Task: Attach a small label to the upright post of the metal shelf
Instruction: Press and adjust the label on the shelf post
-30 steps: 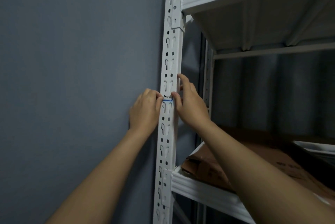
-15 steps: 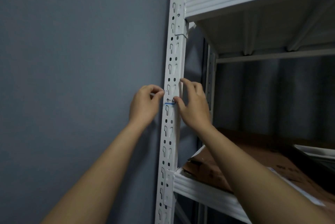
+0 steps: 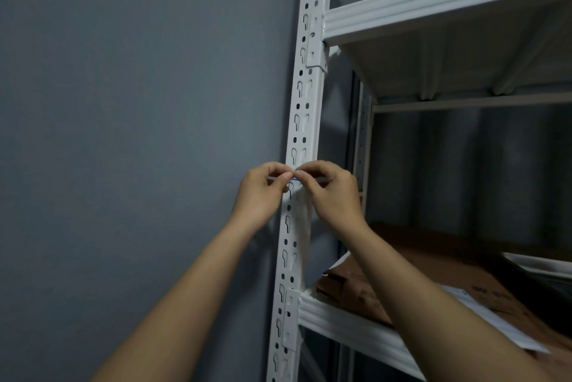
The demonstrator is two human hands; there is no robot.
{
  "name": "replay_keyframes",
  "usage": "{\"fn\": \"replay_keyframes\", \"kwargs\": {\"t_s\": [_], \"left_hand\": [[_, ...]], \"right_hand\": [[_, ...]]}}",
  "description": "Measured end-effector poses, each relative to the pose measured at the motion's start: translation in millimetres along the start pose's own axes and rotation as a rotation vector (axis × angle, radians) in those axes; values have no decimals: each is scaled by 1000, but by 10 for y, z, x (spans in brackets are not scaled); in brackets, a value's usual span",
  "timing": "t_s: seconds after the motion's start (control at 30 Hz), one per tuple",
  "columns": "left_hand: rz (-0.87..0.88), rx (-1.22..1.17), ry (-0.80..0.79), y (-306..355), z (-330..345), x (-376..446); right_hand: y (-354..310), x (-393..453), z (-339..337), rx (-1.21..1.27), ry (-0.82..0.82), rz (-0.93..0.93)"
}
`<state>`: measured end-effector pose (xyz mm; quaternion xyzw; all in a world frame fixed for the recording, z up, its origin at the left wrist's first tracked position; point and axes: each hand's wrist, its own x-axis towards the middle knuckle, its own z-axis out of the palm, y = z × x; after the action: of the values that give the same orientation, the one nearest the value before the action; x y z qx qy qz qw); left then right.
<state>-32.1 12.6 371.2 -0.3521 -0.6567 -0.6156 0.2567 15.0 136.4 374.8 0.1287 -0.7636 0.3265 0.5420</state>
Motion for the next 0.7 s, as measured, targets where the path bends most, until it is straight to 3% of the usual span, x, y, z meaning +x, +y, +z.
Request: {"fn": "replay_keyframes", "kwargs": {"t_s": [0.17,0.43,0.63,0.7], "left_hand": [[-2,72,143,-167,-25,1],[0,-69,98,-158,90,8],[-81,-130,198,-248,37,50],[-72,-41,213,-312,13,62]], "right_hand": [[108,49,-37,18,179,151],[81,70,82,5,-19,2],[167,176,67,23,207,66],[207,204,63,-32,195,40]]}}
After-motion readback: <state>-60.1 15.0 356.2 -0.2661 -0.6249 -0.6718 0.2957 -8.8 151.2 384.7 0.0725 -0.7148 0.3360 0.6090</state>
